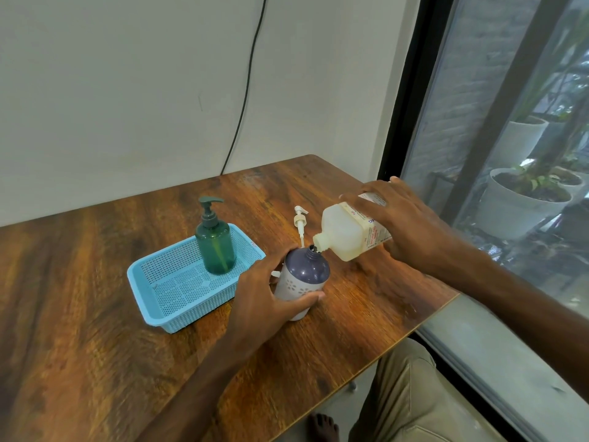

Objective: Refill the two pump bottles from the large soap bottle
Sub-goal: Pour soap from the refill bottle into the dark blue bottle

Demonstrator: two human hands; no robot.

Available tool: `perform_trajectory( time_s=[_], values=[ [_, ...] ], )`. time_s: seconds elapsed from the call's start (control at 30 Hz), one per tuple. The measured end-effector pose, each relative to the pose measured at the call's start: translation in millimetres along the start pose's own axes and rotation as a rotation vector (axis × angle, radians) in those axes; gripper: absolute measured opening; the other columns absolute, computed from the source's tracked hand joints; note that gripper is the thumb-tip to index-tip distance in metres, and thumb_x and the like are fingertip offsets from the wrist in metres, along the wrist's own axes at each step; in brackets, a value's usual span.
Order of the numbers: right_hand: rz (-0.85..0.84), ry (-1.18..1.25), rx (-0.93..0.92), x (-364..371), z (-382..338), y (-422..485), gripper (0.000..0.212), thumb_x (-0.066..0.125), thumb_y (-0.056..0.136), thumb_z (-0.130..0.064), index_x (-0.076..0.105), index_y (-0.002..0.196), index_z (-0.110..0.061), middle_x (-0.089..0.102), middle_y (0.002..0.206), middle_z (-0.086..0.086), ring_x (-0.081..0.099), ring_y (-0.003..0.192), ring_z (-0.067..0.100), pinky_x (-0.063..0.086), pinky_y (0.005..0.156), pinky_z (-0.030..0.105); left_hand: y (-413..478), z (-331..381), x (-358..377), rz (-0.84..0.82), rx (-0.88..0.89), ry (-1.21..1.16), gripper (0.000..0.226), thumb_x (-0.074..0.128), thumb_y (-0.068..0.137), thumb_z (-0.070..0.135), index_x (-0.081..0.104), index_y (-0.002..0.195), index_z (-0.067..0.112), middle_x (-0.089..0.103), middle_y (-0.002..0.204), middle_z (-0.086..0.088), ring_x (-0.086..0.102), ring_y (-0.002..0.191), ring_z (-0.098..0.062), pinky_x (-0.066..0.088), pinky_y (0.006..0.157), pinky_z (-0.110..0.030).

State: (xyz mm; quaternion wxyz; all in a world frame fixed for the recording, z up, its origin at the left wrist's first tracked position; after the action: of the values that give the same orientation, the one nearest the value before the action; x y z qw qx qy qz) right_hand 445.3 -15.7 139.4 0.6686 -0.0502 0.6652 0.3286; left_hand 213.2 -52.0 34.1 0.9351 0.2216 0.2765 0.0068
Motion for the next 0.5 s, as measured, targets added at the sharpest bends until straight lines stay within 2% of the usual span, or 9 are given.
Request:
perform_trajectory(
  time_s=[0.1, 0.17, 0.4, 0.5],
  values=[
    [-0.010, 0.007, 0.013, 2.2, 2.1, 0.8, 0.088, 0.078, 0.080, -0.021, 0.031, 0.153, -0.036, 0.034, 0.154, 0.008, 0.022, 0.149, 0.032, 0.008, 0.123, 0.052, -0.4, 0.2, 0.6, -0.008, 0.002, 0.000, 0.095, 0.082, 0.063, 0.078, 0.053, 0.144, 0.038, 0.064, 0.137, 0.021, 0.059, 0.124, -0.002, 0.060, 0.093, -0.029],
    [-0.034, 0.008, 0.020, 4.8, 4.2, 1.2, 0.087, 0.076, 0.082, -0.025, 0.028, 0.154, -0.037, 0.030, 0.157, 0.008, 0.018, 0.150, 0.032, 0.010, 0.124, 0.055, -0.3, -0.5, 0.2, -0.006, -0.005, -0.002, 0.096, 0.083, 0.063, 0.077, 0.053, 0.145, 0.037, 0.064, 0.137, 0.021, 0.059, 0.124, -0.002, 0.059, 0.094, -0.030],
    [-0.014, 0.018, -0.011, 1.4, 1.3, 1.1, 0.082, 0.074, 0.084, -0.026, 0.032, 0.154, -0.032, 0.031, 0.158, 0.010, 0.018, 0.150, 0.030, -0.001, 0.123, 0.045, -0.1, 1.3, 0.0, -0.006, -0.001, -0.013, 0.095, 0.083, 0.062, 0.077, 0.054, 0.143, 0.037, 0.064, 0.135, 0.021, 0.060, 0.123, -0.001, 0.060, 0.092, -0.029],
    [-0.021, 0.013, -0.010, -0.1, 0.2, 1.5, 0.083, 0.074, 0.084, -0.026, 0.031, 0.155, -0.033, 0.031, 0.158, 0.010, 0.018, 0.150, 0.031, 0.002, 0.125, 0.048, -0.7, 3.7, -0.7, -0.002, 0.005, -0.019, 0.093, 0.083, 0.062, 0.076, 0.055, 0.142, 0.037, 0.064, 0.134, 0.022, 0.060, 0.123, -0.001, 0.059, 0.093, -0.027]
  ],
)
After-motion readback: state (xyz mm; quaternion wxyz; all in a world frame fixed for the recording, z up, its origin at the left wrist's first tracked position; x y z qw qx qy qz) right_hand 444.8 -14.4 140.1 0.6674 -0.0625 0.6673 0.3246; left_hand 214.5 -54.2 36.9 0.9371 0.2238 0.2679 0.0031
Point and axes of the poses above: each hand's wrist, its own y-axis towards the middle knuckle, its own x-axis out of the palm, z = x × y, the point moved 7 cm from there along y, towards the middle knuckle
